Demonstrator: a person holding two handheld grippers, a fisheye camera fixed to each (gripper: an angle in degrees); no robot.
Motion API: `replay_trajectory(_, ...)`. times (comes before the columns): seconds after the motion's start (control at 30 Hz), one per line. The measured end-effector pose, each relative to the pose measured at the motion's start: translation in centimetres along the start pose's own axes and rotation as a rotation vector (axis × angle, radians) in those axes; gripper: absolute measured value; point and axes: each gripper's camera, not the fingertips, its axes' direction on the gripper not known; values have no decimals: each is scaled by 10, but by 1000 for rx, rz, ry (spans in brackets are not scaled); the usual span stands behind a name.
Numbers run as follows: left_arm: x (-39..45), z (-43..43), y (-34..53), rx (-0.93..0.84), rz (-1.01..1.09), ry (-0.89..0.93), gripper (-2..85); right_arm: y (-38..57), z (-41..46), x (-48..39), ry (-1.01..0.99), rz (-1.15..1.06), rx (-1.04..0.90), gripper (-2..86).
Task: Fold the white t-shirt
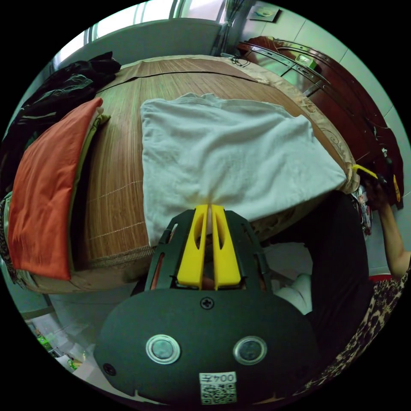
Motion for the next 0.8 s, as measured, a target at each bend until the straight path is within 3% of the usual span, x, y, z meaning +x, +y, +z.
replay_trajectory(0.3,7,-9,18,11,3,-17,19,-8,69,-40,196,218,-296,-7)
replay_trajectory(0.57,-1,-60,59,92,66,-177,57,-5,85,-78,350,228,-280,-7)
replay_trajectory(0.8,-30,-66,100,115,87,-119,75,1,80,-69,230,305,-240,-7)
